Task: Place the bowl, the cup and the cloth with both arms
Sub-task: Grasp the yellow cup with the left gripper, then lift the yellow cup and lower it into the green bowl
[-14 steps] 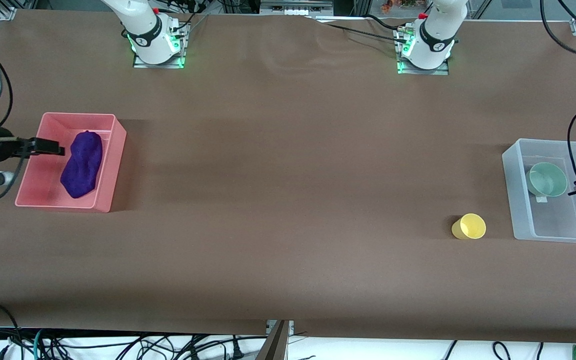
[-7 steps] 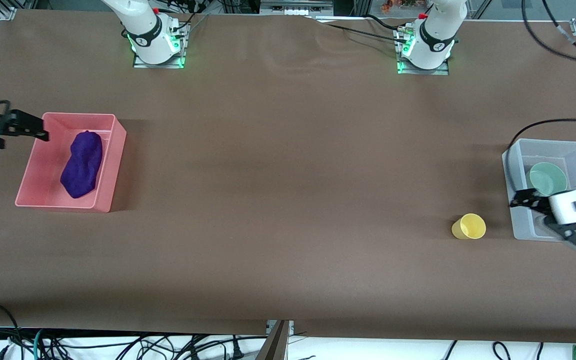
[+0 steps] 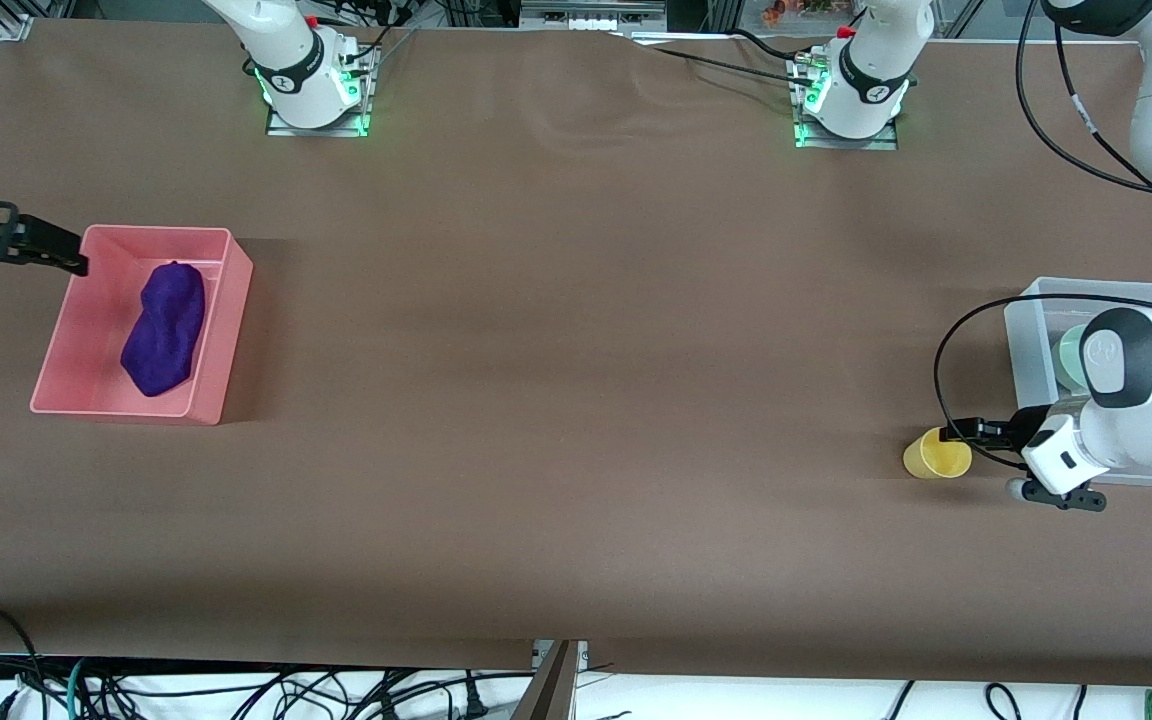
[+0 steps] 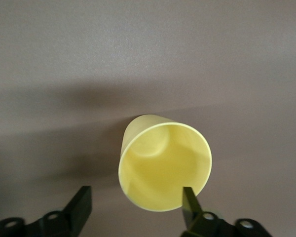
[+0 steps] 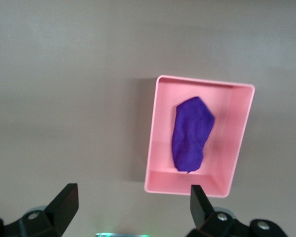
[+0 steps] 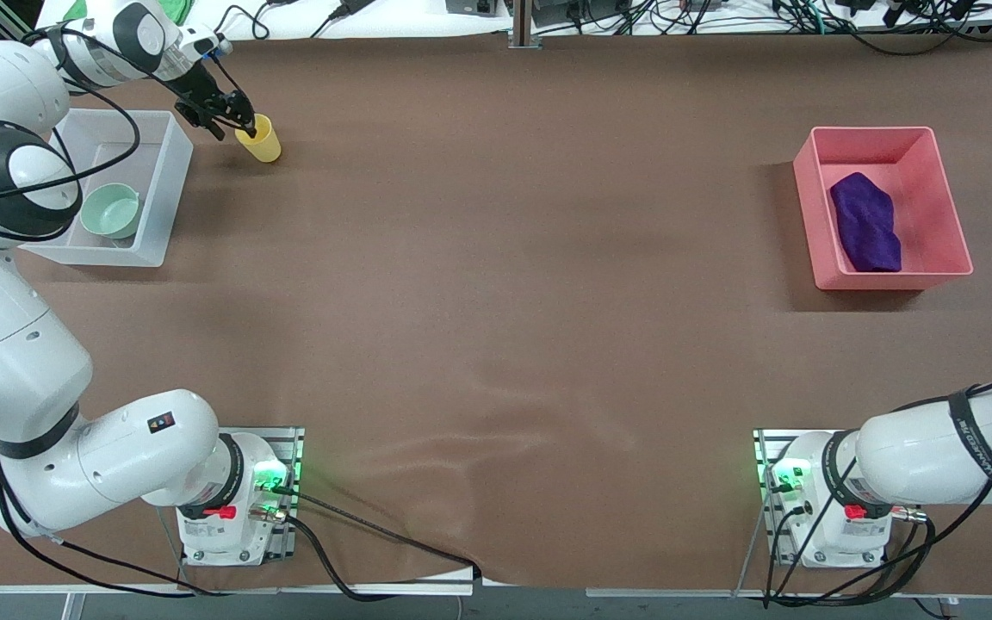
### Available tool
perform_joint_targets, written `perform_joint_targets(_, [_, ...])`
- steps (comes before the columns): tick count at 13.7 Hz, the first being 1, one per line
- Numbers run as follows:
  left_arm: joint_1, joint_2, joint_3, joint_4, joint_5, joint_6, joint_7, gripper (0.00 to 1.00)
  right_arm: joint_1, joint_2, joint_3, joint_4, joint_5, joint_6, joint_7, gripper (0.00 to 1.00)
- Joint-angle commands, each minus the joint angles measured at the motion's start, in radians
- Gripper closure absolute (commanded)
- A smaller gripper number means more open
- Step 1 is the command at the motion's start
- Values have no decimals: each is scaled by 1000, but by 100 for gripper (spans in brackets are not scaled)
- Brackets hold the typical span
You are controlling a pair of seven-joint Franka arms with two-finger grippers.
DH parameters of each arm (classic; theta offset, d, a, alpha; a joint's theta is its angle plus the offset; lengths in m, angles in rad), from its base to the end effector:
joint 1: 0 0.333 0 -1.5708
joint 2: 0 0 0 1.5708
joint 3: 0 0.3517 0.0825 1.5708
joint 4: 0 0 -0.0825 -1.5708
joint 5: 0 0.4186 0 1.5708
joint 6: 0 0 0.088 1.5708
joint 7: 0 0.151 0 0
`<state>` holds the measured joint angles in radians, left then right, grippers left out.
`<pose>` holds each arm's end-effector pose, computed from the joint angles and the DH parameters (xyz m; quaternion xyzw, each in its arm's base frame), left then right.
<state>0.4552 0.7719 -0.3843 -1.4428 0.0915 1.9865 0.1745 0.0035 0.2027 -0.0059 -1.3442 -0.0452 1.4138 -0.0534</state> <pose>0.7391 0.1041 0.2056 0.9910 -0.0354 -0.0740 0.1060 0.6353 -0.0085 0.5922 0.9972 0.0234 -0.0671 0.0212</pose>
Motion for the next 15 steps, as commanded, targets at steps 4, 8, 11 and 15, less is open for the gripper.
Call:
perform_joint_targets(4, [-9,53,4,13,-26,43,-30,100,-5,-6,29,-21,-5,-26,61,0])
perform_joint_targets(8, [-4,3,2,25,-23,-44,-30,100,-5,14,26,-6,-10,-27,49,0])
perform_joint_targets(11, [-6,-60,7,109,0,-274,-23,100,1,24,18,5,-10,-26,44,0])
perform_joint_targets(15, [5,-172,4,134,295,-472,126,100,1,26,20,5,-10,-18,41,0])
